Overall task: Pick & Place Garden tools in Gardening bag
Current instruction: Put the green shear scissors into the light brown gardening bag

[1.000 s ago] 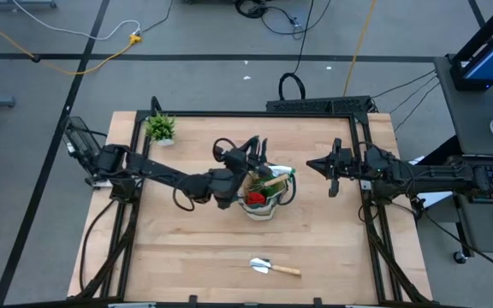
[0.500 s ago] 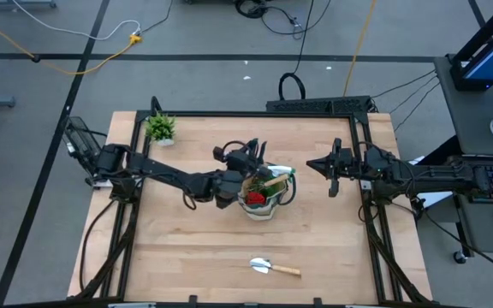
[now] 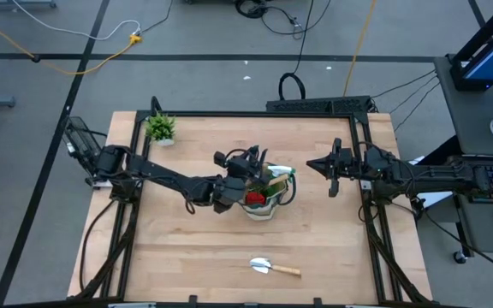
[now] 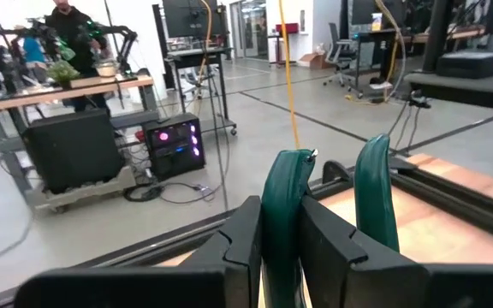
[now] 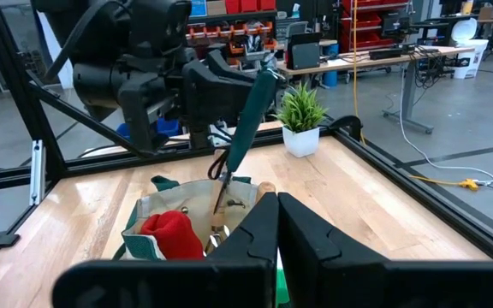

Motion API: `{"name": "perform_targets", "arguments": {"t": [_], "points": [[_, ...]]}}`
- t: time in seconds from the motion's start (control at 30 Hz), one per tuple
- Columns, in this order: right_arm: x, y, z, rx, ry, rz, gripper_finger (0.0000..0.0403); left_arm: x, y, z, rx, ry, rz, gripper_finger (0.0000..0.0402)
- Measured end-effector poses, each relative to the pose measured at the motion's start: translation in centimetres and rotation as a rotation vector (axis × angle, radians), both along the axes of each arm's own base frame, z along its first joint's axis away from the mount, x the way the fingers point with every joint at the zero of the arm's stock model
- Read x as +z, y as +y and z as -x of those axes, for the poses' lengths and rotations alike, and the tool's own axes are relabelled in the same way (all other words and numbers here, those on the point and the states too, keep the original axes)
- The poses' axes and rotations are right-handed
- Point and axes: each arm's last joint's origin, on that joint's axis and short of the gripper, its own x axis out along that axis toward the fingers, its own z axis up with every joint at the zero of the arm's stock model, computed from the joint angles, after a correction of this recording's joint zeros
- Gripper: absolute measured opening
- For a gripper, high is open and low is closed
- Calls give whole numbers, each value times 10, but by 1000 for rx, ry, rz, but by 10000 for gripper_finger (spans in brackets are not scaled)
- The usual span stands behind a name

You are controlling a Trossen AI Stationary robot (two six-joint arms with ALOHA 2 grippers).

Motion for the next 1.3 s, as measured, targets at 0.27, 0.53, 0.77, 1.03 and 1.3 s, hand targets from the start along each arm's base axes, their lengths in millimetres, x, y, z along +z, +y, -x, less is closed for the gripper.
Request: {"name": "perform_targets", "arguments": {"t": [0.27, 0.53, 0.77, 1.03, 1.3], "points": [[0, 0, 0, 0, 0, 0, 0, 0, 0, -2, -77, 42, -11, 52], [0, 0, 0, 0, 0, 0, 0, -9, -1, -7, -186, 86, -2, 51], [0, 0, 0, 1, 0, 0, 0, -13, -3, -7, -264, 170, -16, 57], [0, 0, 0, 0, 0, 0, 0, -18, 1, -9, -372, 286, -40, 60], [0, 0, 0, 0, -1, 0, 0, -26, 12, -9, -440, 331, 20, 61]]}}
